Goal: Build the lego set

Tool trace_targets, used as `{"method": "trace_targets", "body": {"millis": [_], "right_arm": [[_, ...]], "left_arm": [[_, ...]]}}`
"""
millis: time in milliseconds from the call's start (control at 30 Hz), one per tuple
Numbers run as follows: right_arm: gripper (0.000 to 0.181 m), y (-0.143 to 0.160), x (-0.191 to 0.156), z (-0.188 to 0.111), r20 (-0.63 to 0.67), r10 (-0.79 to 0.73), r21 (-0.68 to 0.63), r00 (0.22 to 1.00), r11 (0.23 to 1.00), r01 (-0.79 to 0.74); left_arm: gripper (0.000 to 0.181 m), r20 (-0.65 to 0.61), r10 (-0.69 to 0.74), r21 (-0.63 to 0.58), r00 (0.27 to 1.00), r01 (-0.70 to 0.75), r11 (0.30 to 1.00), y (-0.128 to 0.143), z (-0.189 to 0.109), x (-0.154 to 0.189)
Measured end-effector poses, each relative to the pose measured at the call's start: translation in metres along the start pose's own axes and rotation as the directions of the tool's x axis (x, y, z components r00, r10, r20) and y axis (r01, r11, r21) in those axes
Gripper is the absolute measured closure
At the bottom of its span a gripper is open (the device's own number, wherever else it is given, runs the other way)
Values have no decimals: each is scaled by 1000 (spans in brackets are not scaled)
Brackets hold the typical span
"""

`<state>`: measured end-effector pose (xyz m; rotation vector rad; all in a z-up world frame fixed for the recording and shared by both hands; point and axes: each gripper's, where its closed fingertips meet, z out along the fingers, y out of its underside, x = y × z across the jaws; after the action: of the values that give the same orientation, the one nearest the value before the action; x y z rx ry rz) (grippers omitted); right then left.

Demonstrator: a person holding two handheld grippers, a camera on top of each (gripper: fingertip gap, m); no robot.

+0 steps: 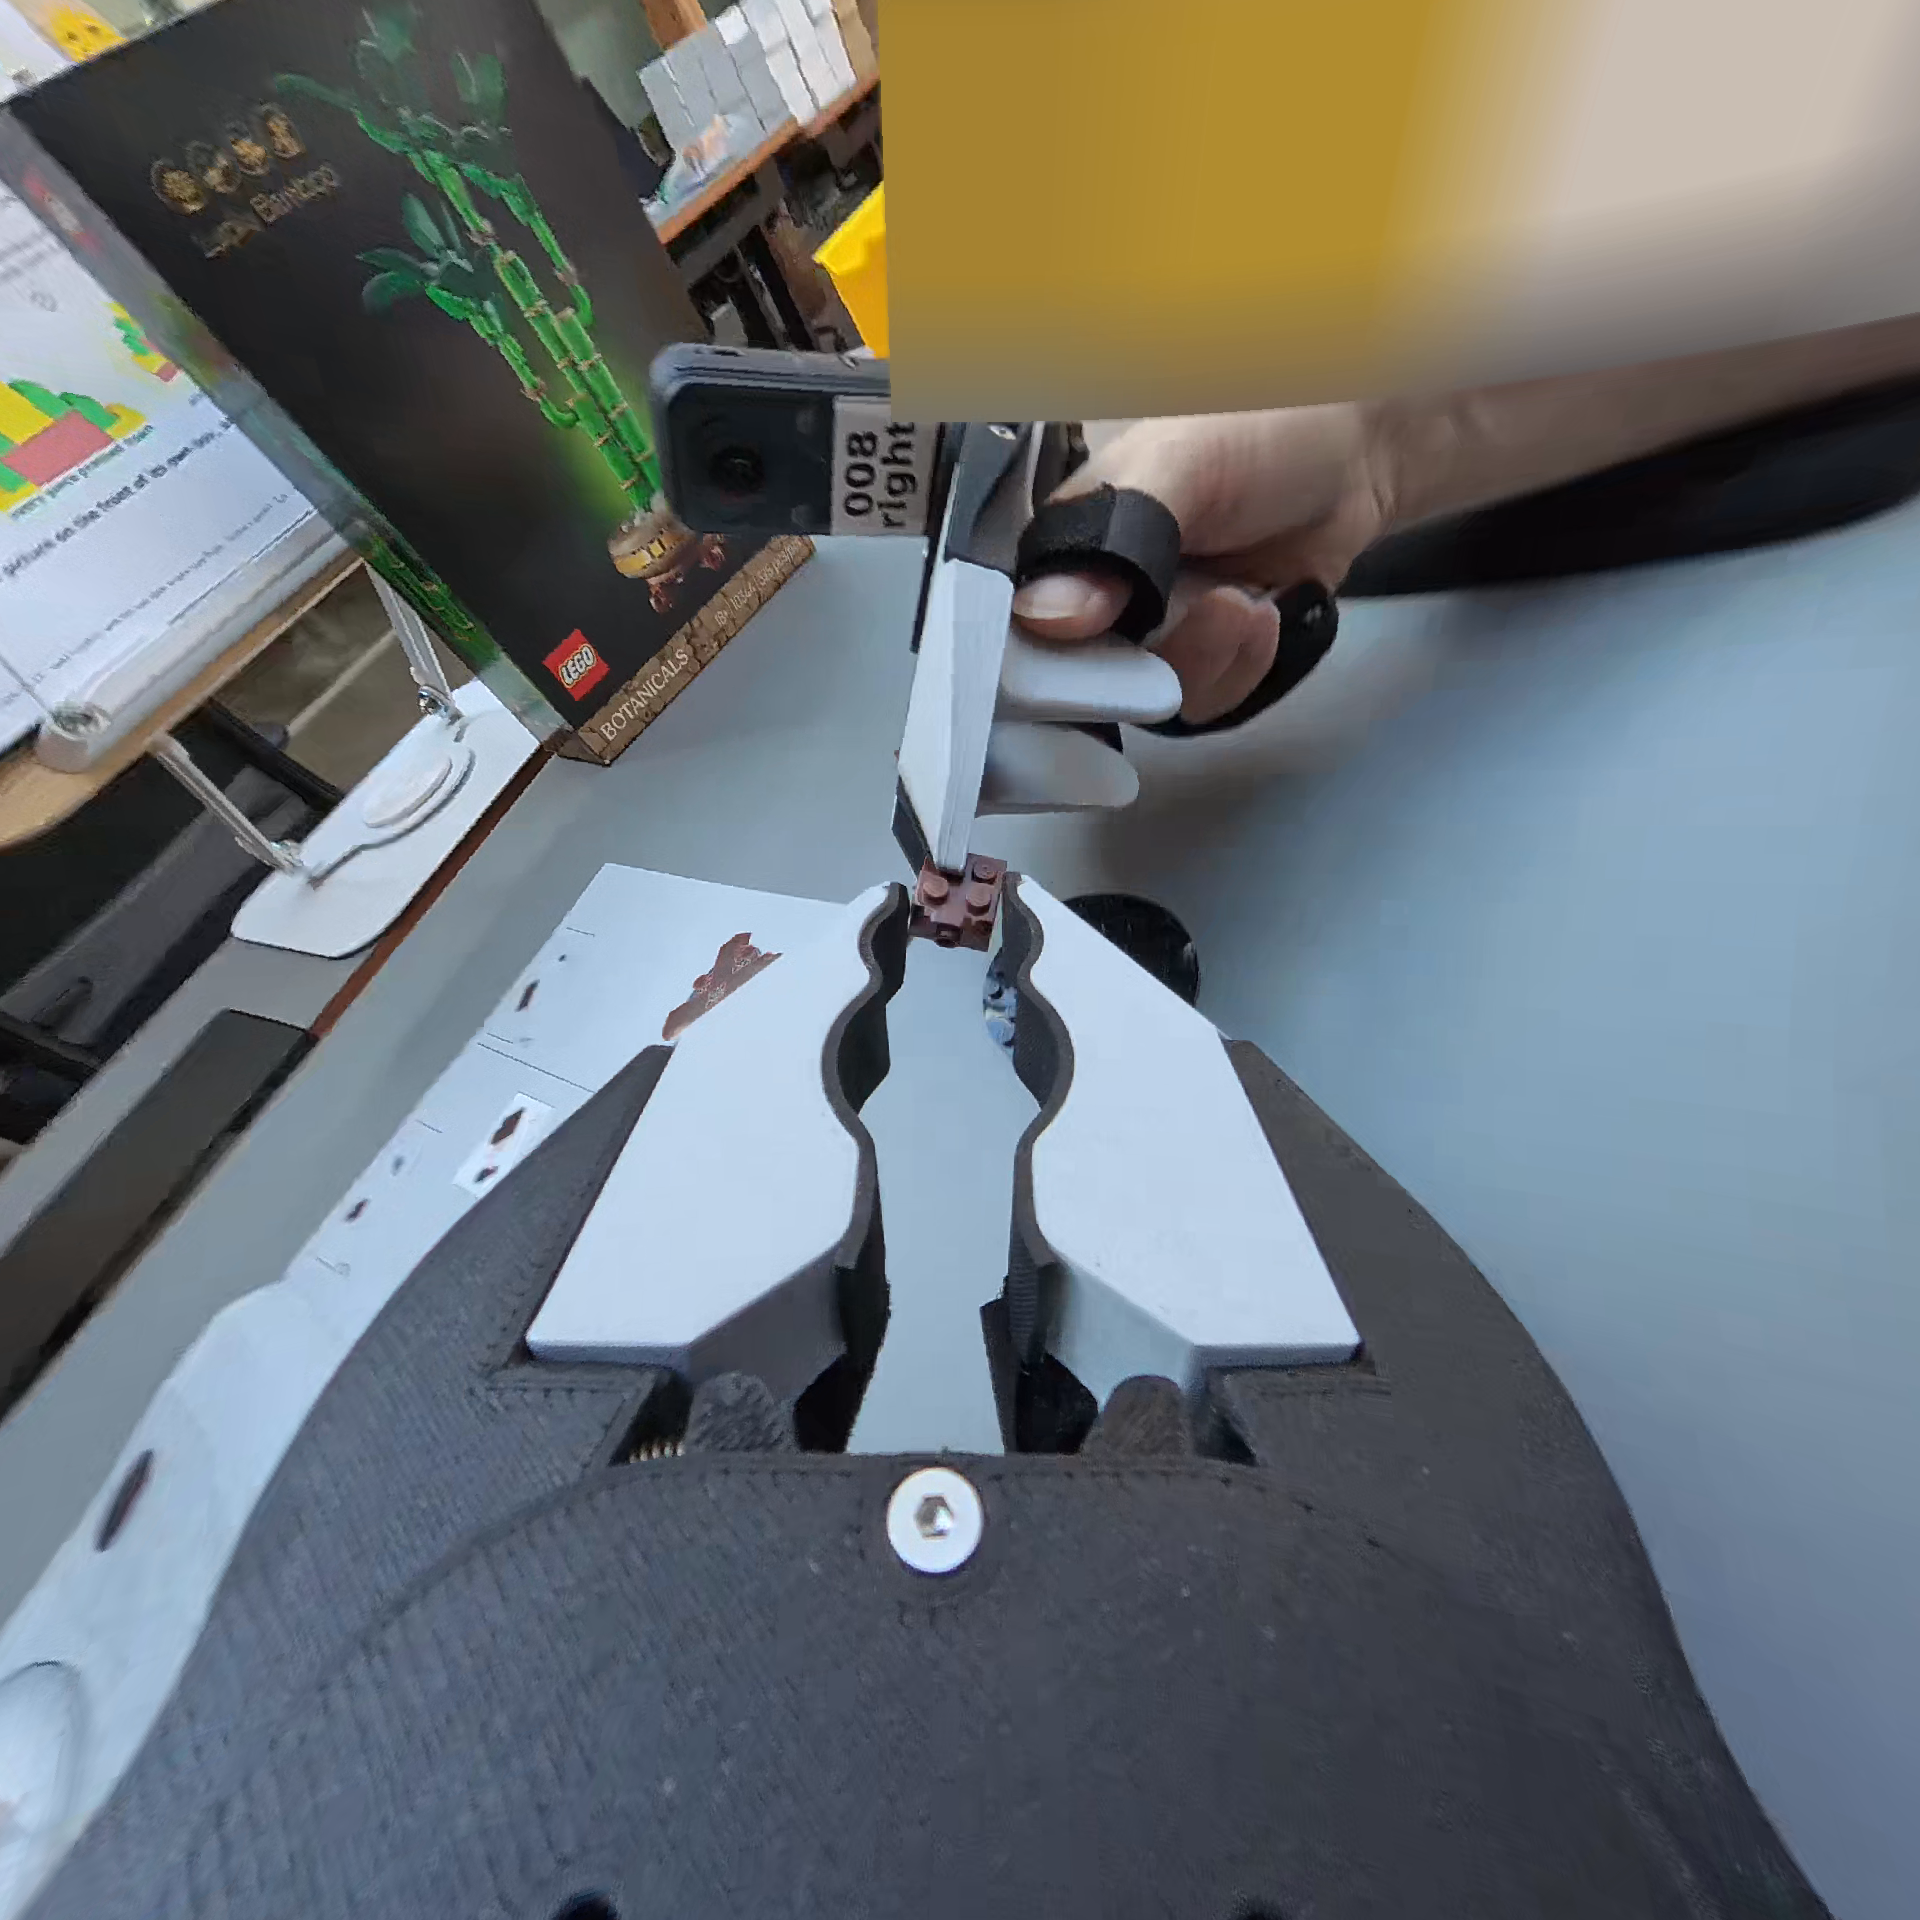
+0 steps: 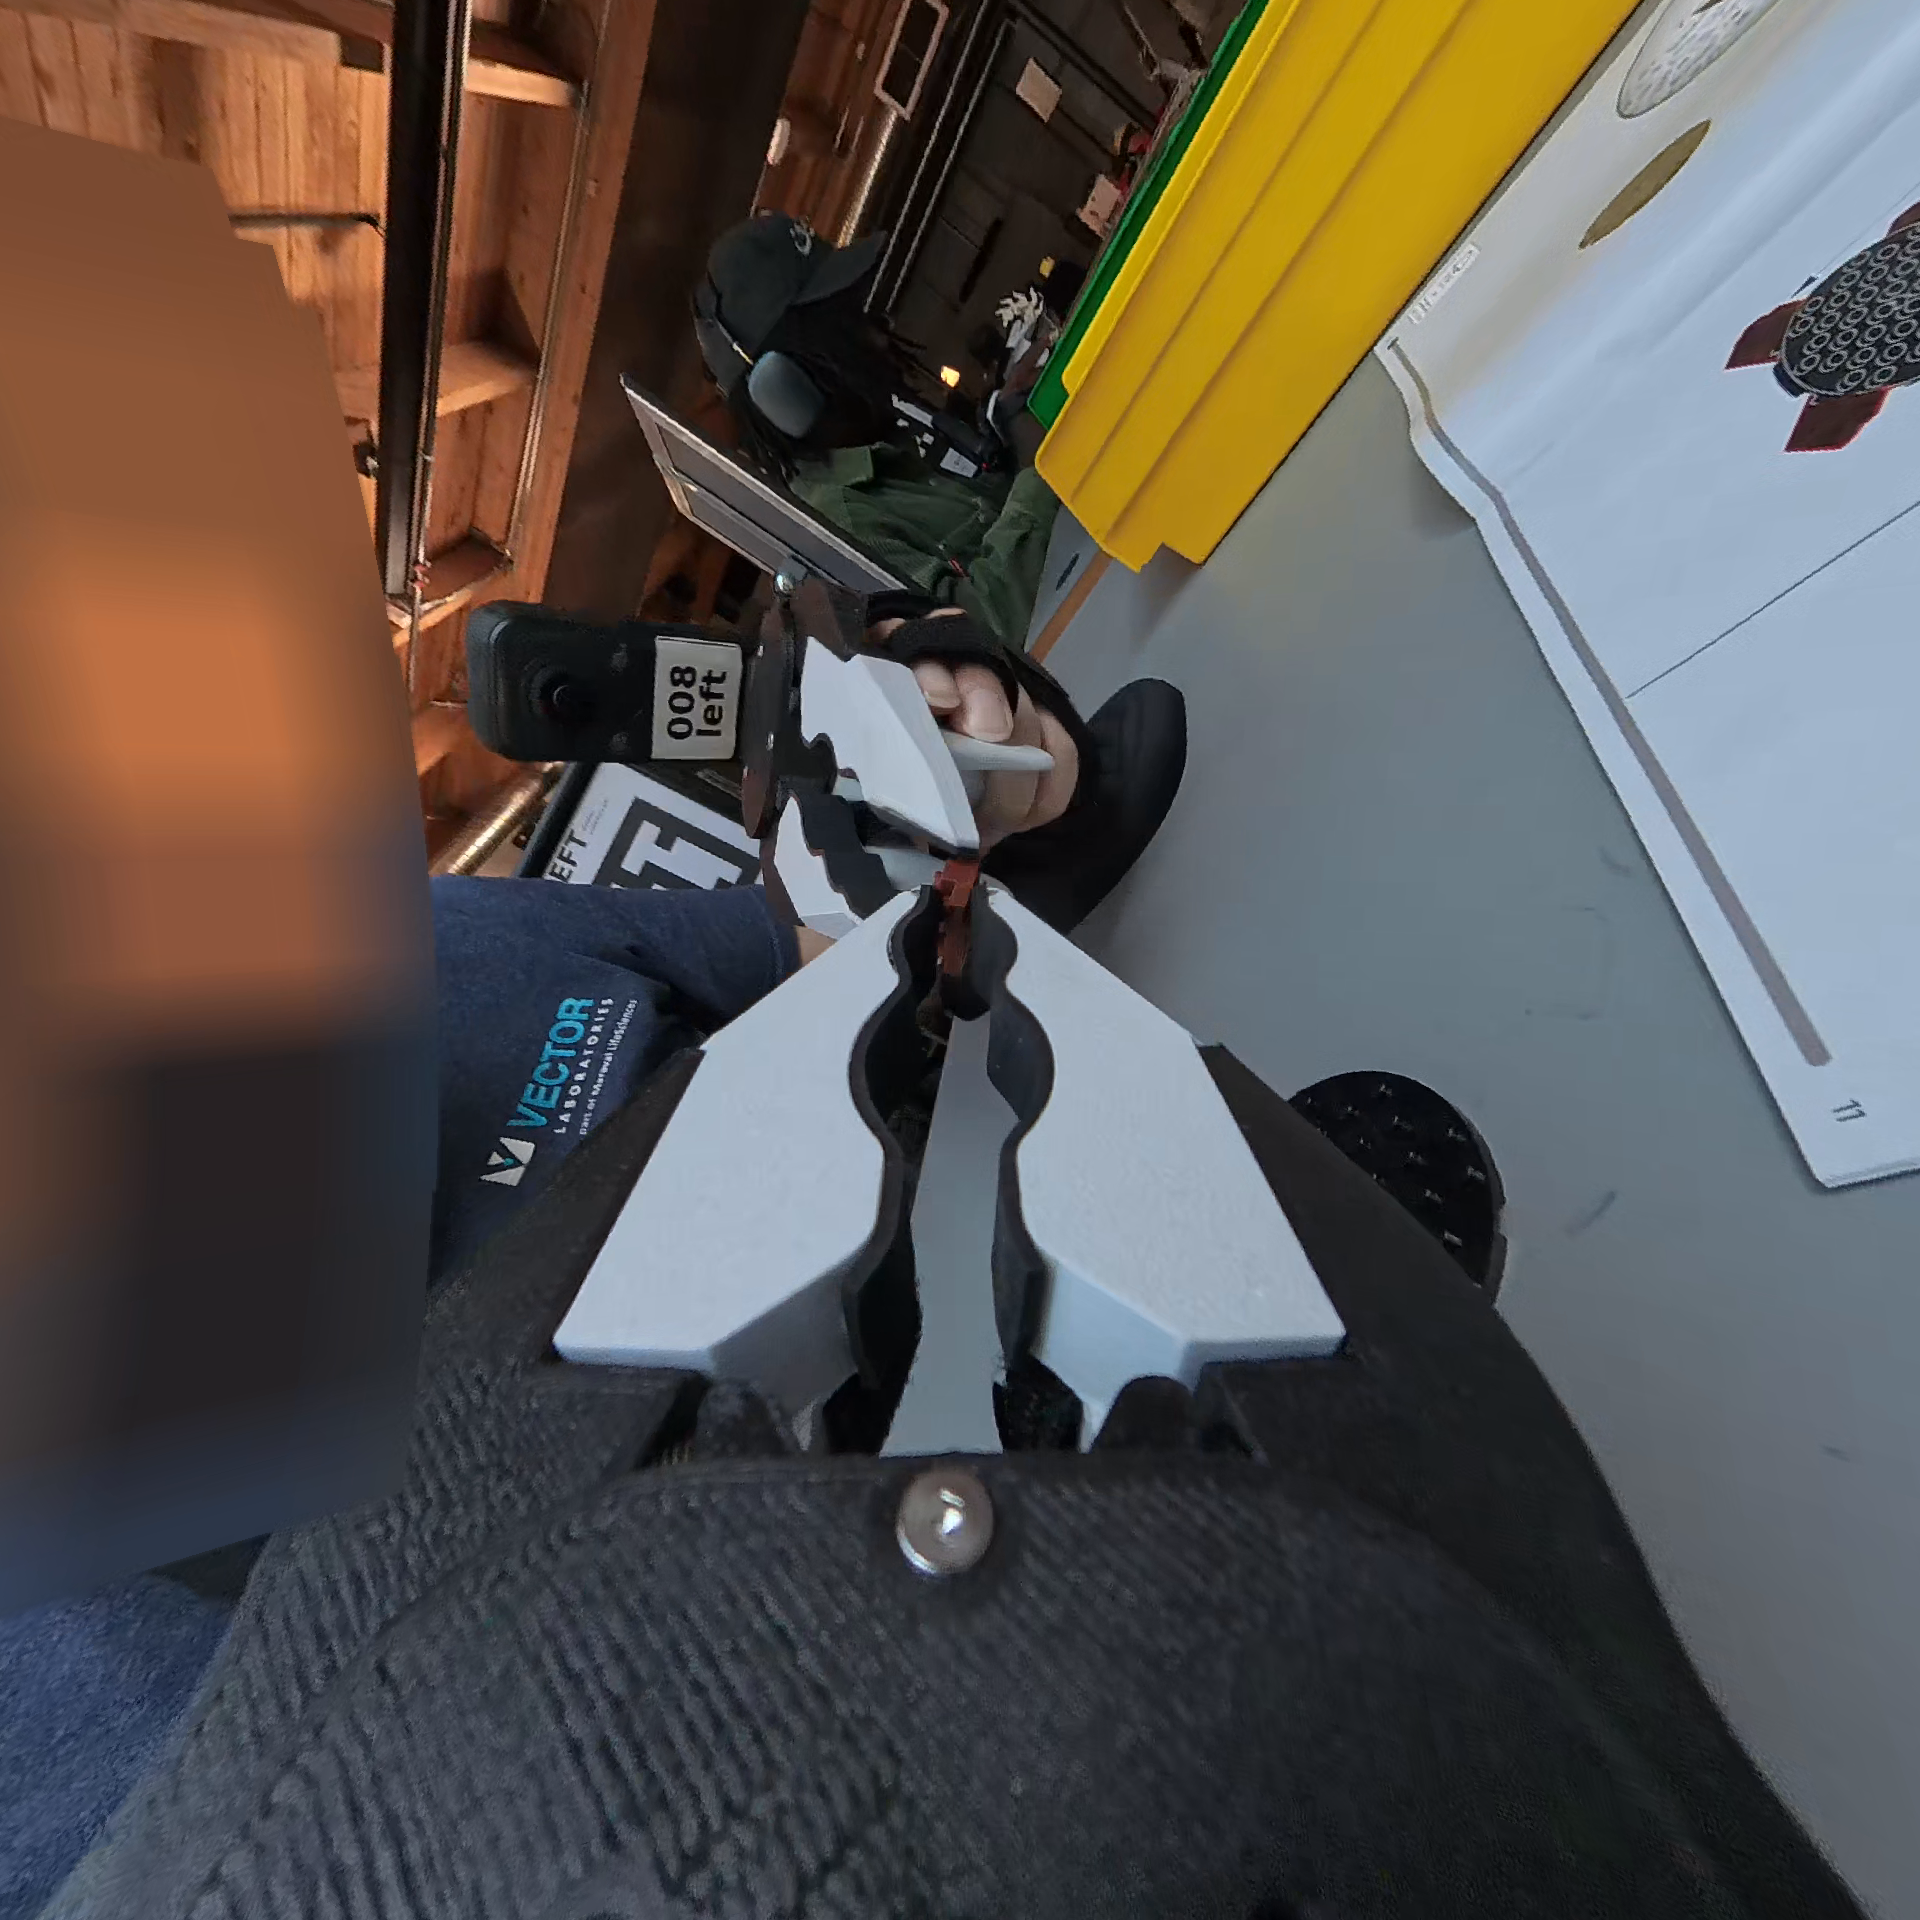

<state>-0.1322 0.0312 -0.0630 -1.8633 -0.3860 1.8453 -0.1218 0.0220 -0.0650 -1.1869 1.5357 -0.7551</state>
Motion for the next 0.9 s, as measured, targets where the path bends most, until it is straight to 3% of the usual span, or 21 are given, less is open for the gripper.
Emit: {"method": "trace_targets", "body": {"millis": [33, 100, 167, 233, 267, 333, 433, 533, 633, 800, 900], "right_arm": [[177, -3, -1, -3, 20, 19, 24, 1000, 1000, -20], [177, -7, -3, -8, 64, 57, 53, 996, 997, -60], [177, -8, -2, -9, 64, 53, 60, 997, 997, -56], [177, -8, -3, -8, 59, 24, 59, 998, 998, -27], [177, -9, -5, -7, 59, 15, 63, 998, 998, -19], [177, -10, -5, -7, 54, 3, 69, 999, 998, -7], [177, -9, -5, -5, 56, -1, 66, 998, 998, -3], [177, -8, -6, -4, 65, -6, 62, 998, 998, 2], [177, -8, -6, -3, 63, -16, 61, 998, 998, 12], [176, -9, -5, -4, 67, -9, 65, 998, 998, 4], [176, -8, -3, -4, 56, -13, 55, 998, 998, 10]], "left_arm": [[161, -29, -125, 21, 992, 125, 992, -3, -1, -3], [147, -163, -420, 35, 893, 431, 902, -9, -3, -5], [143, -342, -666, 16, 663, 713, 701, -18, -7, -8], [156, -478, -762, -56, 437, 850, 524, -21, -11, -9], [160, -489, -777, -86, 395, 865, 494, -16, -10, -8], [159, -456, -798, -90, 395, 871, 483, -9, -4, -8], [159, -466, -818, -94, 337, 901, 424, -9, 0, -9], [160, -454, -827, -110, 333, 900, 422, -4, 5, -7], [175, -503, -813, -118, 293, 909, 401, -10, 2, -4], [175, -521, -815, -123, 254, 922, 366, -10, 3, -5], [175, -515, -814, -123, 268, 917, 379, -8, 4, -4]]}}
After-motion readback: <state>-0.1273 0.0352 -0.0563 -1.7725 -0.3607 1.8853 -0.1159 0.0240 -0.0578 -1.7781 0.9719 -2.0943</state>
